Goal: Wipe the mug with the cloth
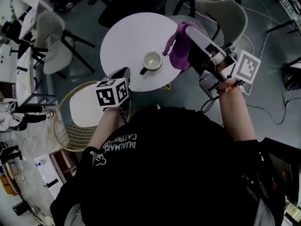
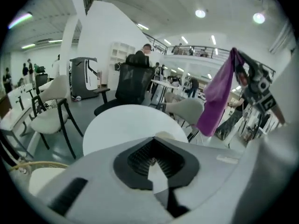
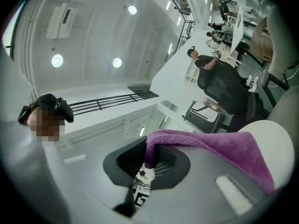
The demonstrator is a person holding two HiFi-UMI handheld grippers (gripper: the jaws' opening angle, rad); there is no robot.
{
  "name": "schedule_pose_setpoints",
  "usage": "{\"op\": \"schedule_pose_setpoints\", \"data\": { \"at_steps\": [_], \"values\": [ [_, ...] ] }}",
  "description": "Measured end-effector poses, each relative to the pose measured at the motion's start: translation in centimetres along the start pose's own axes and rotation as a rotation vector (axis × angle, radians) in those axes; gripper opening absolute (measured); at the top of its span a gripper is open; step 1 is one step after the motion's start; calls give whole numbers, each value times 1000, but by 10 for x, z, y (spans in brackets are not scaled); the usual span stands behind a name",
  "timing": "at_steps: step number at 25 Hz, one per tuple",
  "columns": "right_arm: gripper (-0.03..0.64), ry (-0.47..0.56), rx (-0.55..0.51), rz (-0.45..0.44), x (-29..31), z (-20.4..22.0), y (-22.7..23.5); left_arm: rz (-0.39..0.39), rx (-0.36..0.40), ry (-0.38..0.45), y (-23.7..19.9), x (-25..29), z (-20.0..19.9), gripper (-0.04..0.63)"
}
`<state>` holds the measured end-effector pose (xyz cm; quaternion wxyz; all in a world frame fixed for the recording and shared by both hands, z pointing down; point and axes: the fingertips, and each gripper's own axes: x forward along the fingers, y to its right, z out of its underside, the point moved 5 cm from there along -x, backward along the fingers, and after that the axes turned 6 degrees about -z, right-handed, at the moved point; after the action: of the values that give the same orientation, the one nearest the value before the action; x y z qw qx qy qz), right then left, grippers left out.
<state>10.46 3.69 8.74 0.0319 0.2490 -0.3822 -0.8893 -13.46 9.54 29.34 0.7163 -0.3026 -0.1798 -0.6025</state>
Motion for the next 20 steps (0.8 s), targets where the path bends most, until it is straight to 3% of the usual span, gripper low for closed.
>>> {"op": "schedule_pose_setpoints", "data": {
  "at_steps": [4,8,11,16,18,20],
  "values": [
    [17,-64,-29,-76,-28,16,-42,148,-149,242,42,-81,-18,0],
    [17,-107,-41,-109,-88,18,-95,193,-177,355,121,-141,-9,0],
    [17,-184,-66,-67,-138,32,-128,248,-121,411,197,-177,2,0],
    [17,-245,-84,-15,-228,52,-176,224,34,409,312,-216,59,2],
    [17,-255,-92,0,-259,54,-187,180,77,380,337,-229,86,2],
    [17,-273,-96,8,-277,57,-192,154,60,352,346,-241,106,3]
  ]
}}
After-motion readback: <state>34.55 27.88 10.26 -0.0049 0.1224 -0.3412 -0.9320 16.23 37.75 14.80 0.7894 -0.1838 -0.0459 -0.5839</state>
